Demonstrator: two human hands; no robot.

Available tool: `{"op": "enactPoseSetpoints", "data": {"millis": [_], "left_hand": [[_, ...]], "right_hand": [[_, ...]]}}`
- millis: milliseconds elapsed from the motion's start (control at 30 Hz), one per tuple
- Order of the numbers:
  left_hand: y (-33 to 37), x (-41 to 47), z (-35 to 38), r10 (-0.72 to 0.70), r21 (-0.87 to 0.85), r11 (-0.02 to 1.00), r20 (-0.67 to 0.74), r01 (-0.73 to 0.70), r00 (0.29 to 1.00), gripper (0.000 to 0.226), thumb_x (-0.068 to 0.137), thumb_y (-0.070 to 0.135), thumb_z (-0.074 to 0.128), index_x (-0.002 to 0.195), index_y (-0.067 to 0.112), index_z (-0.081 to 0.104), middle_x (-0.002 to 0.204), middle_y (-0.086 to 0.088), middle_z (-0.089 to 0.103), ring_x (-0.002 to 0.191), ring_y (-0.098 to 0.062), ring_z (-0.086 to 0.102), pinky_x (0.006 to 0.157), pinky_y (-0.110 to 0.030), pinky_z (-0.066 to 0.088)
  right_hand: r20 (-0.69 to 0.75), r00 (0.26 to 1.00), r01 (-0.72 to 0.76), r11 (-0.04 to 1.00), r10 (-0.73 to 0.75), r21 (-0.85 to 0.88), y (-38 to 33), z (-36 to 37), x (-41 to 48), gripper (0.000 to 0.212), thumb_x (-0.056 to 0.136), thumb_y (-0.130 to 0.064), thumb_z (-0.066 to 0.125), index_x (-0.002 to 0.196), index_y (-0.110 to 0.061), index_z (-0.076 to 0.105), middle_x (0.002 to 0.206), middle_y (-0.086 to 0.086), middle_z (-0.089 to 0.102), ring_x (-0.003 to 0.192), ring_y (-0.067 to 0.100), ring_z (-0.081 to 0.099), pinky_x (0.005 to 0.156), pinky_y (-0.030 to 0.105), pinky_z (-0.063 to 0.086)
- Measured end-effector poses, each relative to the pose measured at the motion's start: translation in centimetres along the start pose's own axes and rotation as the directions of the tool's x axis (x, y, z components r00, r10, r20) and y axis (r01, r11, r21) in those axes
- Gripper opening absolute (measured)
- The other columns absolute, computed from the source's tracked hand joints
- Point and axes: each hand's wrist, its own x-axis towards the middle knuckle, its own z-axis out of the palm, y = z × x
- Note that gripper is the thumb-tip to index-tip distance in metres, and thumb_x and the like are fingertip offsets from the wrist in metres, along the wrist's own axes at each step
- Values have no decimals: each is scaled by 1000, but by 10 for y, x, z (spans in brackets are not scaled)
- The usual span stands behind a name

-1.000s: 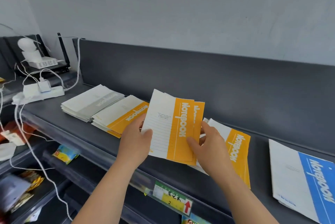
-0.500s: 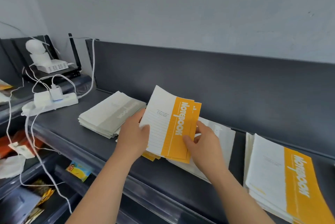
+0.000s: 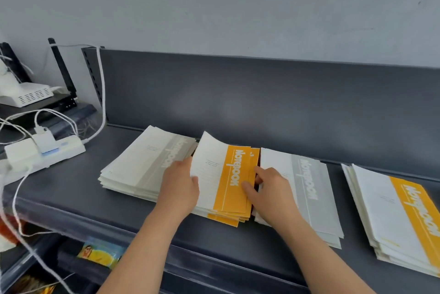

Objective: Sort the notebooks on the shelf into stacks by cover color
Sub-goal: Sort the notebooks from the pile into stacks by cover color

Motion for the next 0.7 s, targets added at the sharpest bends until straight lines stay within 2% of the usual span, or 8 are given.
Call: {"op": "enactPoseSetpoints", "data": {"millis": [67, 200, 300, 367, 433, 567, 700], "left_hand": [[0, 0, 1, -11, 38, 999, -7, 11, 1000, 33, 97, 11, 46, 129, 19, 50, 123, -5, 52, 110, -18, 47, 82, -22, 37], [-2, 0, 6, 3, 154, 988, -15, -1, 1000, 38, 98, 14, 43, 136, 13, 44, 140, -2, 38, 124, -19, 35, 99, -25, 34], [1, -1, 5, 76, 265, 962, -49, -60, 996, 41, 98, 17, 43, 139, 17, 42, 143, 2, 39, 125, -19, 36, 100, -26, 34], [9, -2, 3, 125, 231, 967, -59, -108, 990, 41, 99, 20, 42, 140, 19, 43, 143, 4, 41, 127, -16, 37, 102, -25, 34], [20, -5, 2, 182, 138, 975, -62, -172, 981, 39, 100, 26, 39, 139, 21, 46, 141, 6, 45, 127, -11, 39, 102, -22, 34], [44, -19, 8, 316, 1, 949, -31, -316, 948, 36, 99, 31, 42, 133, 23, 52, 131, 9, 53, 120, -6, 45, 93, -13, 31], [65, -32, 22, 393, -71, 918, 7, -391, 920, 33, 98, 32, 44, 129, 25, 55, 127, 11, 54, 116, -4, 46, 88, -10, 27]], "right_hand": [[18, 1000, 12, 999, -11, -53, -1, 1, -1, 21, 93, -45, 48, 95, -24, 48, 100, -1, 54, 85, 14, 52, 90, 32, 47], [23, 1000, 18, 997, -17, -69, 0, 0, -1, 38, 94, -45, 47, 123, -21, 54, 114, 0, 55, 100, 16, 55, 97, 30, 43], [14, 1000, 15, 1000, -15, -12, 0, -4, -2, 39, 94, -41, 50, 127, -21, 53, 115, -1, 55, 98, 15, 55, 90, 24, 45], [-28, 999, 18, 999, -18, 27, 1, -10, -4, 39, 94, -39, 50, 129, -23, 52, 117, -3, 56, 94, 12, 56, 80, 19, 45], [-102, 994, 30, 999, -26, 31, 5, -19, -9, 39, 94, -38, 51, 130, -25, 53, 119, -6, 57, 96, 9, 57, 78, 16, 42], [-221, 975, 21, 999, -26, -26, 18, -38, -28, 39, 94, -37, 50, 131, -25, 53, 132, -10, 54, 109, 9, 57, 89, 16, 39], [-294, 956, -37, 996, 13, -77, 37, -55, -51, 39, 94, -36, 50, 131, -23, 54, 136, -9, 53, 118, 10, 53, 94, 16, 37]]}}
